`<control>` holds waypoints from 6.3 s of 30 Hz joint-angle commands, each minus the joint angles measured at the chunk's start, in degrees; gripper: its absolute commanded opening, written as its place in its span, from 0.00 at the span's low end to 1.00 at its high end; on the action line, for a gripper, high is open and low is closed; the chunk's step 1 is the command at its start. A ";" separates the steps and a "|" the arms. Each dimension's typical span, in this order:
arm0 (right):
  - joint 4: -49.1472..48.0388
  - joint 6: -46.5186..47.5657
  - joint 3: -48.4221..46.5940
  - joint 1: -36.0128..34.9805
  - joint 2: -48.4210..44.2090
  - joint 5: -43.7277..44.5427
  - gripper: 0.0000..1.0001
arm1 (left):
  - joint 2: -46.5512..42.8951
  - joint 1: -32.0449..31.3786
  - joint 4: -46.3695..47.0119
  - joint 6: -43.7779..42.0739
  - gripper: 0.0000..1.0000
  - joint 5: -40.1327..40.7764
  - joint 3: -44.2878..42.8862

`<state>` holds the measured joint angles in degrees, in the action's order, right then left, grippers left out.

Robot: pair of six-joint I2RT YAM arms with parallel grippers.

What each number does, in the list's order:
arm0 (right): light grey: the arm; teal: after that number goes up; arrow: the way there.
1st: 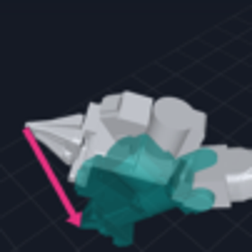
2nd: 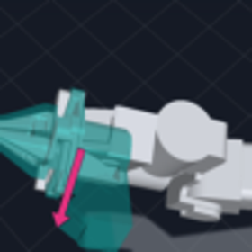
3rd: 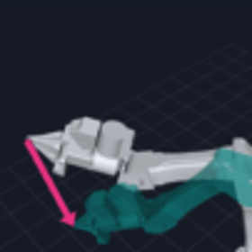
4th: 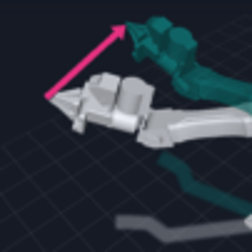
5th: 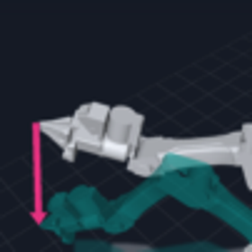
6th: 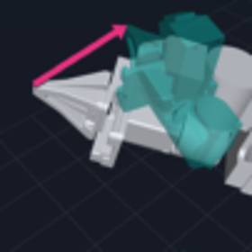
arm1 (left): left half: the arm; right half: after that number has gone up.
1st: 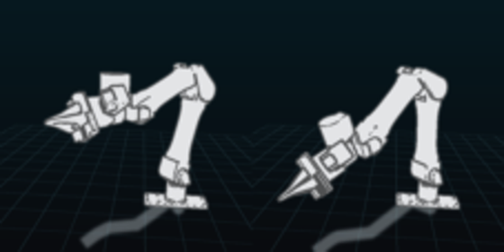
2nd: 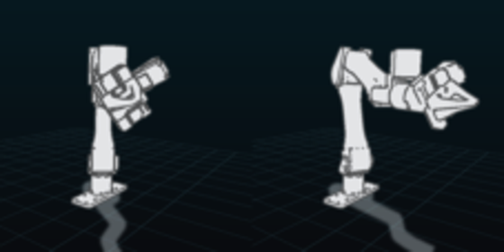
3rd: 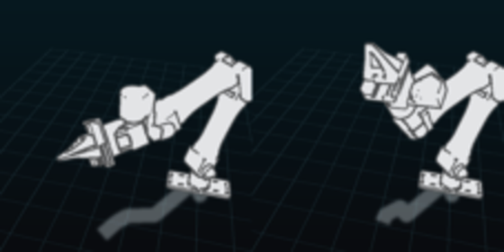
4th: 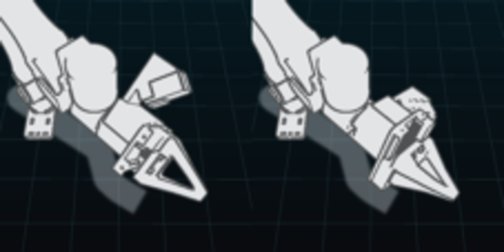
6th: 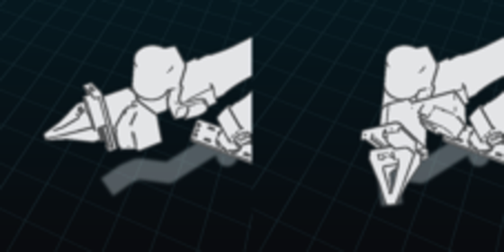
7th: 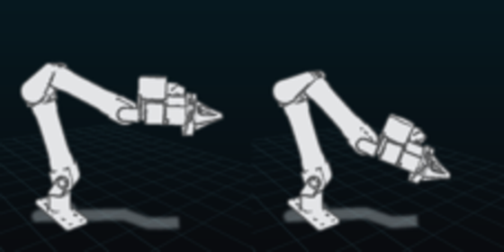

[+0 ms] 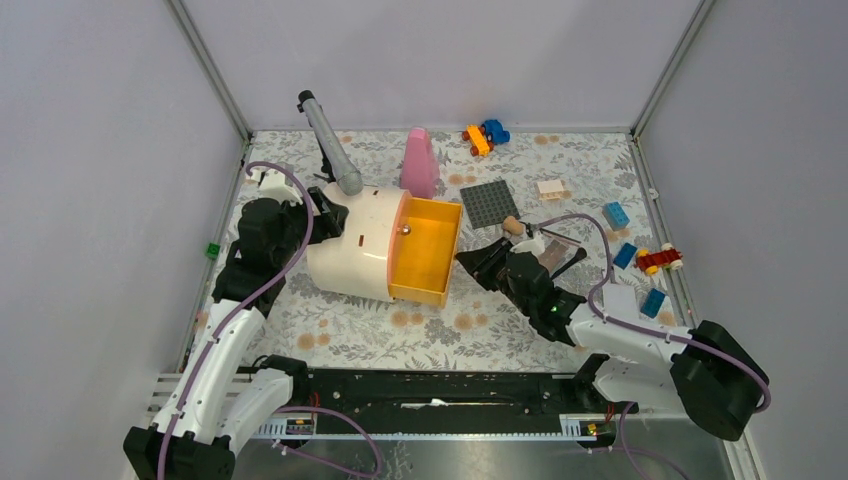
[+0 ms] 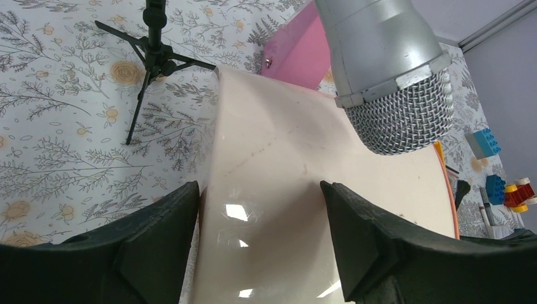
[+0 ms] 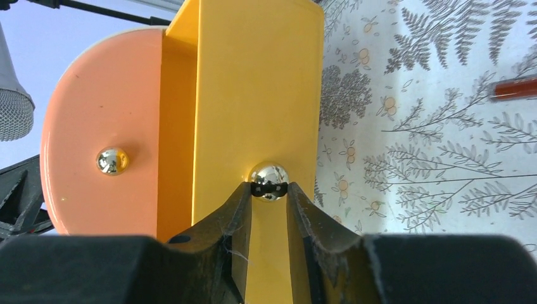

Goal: Organize the makeup
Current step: Open the drawer in the storage box, then pick up the makeup from the center of the board.

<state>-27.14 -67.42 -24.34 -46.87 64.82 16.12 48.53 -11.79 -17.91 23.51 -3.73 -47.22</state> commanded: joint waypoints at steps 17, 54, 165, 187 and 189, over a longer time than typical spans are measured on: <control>19.47 11.36 -4.21 0.21 -10.68 15.32 0.65 | 2.02 0.01 -10.03 -2.42 0.73 -0.44 2.42; 53.04 42.85 -71.36 -0.32 37.87 4.71 0.82 | 1.69 0.45 -10.39 -2.33 0.73 0.83 2.22; 44.71 31.94 -30.90 37.67 23.53 -0.70 0.63 | 1.56 1.16 -10.35 -2.41 0.73 0.20 2.16; 42.97 31.52 -30.27 39.53 32.22 -0.92 0.74 | 2.20 1.16 -10.30 -2.50 0.73 -0.49 2.13; 43.29 31.56 -29.92 39.55 32.09 -0.71 0.77 | 2.14 1.20 -10.30 -2.50 0.73 -0.54 2.13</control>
<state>15.42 -35.46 -55.24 -7.57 95.83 15.33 48.58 -10.83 -17.93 23.62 -3.29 -47.22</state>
